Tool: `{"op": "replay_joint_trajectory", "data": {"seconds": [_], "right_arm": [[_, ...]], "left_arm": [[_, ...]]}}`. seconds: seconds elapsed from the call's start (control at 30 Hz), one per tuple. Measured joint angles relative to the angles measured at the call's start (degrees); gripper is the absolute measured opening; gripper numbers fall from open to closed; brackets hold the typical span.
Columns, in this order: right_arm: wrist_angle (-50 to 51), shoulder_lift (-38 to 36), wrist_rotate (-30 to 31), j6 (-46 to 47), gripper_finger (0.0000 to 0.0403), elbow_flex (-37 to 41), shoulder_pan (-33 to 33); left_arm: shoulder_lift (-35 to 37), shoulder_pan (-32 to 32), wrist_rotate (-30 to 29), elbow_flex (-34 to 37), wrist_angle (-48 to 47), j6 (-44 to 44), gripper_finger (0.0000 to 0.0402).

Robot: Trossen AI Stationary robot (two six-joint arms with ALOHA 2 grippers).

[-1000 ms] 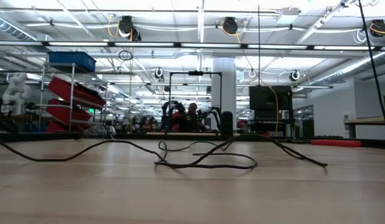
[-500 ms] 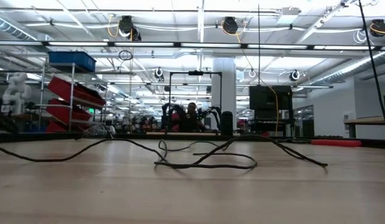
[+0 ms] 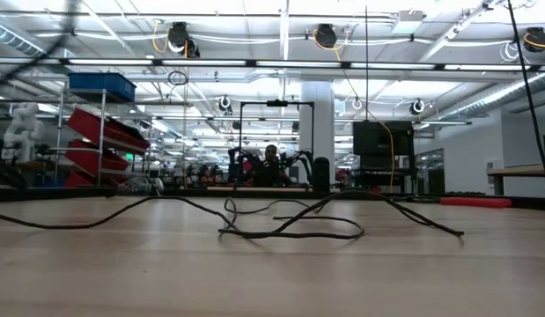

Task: Coil cords
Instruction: Coil the black wire onto the spool

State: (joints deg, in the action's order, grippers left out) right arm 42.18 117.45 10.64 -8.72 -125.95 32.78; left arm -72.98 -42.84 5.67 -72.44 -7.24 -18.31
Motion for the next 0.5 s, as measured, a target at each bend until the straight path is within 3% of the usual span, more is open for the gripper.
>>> {"op": "replay_joint_trajectory", "data": {"seconds": [0.33, 0.5], "right_arm": [[12.05, -0.13, 1.19, 8.38, 0.0084, -0.04, 1.04], [4.08, -0.11, 4.44, 1.2, 0.0102, -0.04, 0.48]], "left_arm": [[1.85, -3.74, -7.93, 0.0, -1.37, -0.27, 0.0002], [1.89, -3.81, -9.23, 0.0, -1.51, -0.44, 0.0002]]}}
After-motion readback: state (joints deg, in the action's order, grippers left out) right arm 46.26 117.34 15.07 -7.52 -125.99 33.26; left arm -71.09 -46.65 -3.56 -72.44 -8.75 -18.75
